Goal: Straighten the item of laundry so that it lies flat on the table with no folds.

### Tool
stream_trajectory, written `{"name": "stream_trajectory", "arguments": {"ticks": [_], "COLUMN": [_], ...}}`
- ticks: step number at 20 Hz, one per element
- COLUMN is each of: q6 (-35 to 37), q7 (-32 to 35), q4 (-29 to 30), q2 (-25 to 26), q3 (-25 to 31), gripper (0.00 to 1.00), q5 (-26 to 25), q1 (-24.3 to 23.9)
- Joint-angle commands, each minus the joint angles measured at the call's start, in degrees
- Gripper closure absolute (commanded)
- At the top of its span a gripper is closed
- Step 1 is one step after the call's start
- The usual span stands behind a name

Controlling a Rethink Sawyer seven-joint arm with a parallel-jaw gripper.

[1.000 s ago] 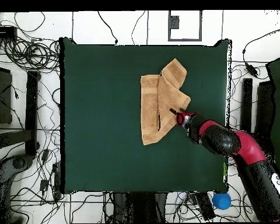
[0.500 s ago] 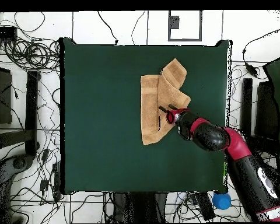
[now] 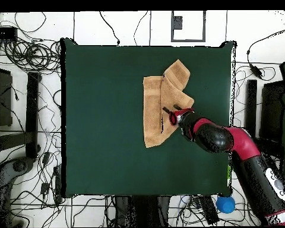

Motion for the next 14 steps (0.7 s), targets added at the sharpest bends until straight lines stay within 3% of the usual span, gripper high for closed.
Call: {"name": "stream_trajectory", "arguments": {"ticks": [1,11,14], "q6": [10.02,13.43,13.44], "q7": [-19.28,-26.61,-29.84], "q4": [-6.19,-8.7,-9.84], "q2": [-6.0,-3.69,-0.55], "q3": [-1.33,-1.15,-1.04], "gripper": [0.0,0.0,0.0], "q5": [-1.71,-0.11,0.37], "q1": [4.42,3.3,2.7]}}
